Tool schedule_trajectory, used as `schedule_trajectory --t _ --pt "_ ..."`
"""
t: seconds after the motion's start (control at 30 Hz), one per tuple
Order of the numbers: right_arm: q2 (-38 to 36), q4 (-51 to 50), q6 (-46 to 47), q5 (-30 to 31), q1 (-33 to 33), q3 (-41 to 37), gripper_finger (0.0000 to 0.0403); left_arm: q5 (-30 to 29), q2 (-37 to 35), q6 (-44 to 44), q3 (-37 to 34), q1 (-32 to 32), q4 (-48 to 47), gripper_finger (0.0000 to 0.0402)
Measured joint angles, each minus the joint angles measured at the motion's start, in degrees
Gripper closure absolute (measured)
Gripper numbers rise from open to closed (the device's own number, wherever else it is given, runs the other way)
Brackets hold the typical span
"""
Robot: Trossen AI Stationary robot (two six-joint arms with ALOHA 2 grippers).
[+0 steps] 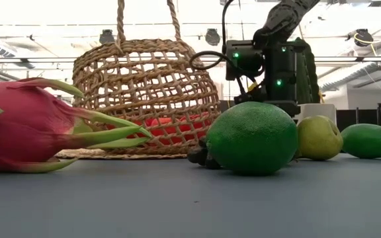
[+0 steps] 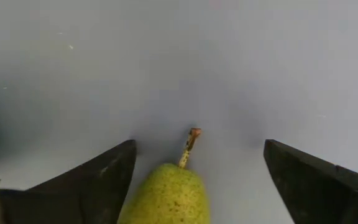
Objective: Build produce basket
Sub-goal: Put the green pear into the basket
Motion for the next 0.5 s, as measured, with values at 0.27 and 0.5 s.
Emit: schedule_trajectory --t 0.27,0.5 --pt "0.1 0.2 0.2 -0.9 0.0 -0.1 0.0161 -0.4 0.0 0.0 0.0 0.0 0.0 0.0123" --pt "0.1 0.2 2.2 -1.1 0.0 -0.2 0.0240 -0.4 0.0 0.3 0.0 0.0 0.0 0.0123"
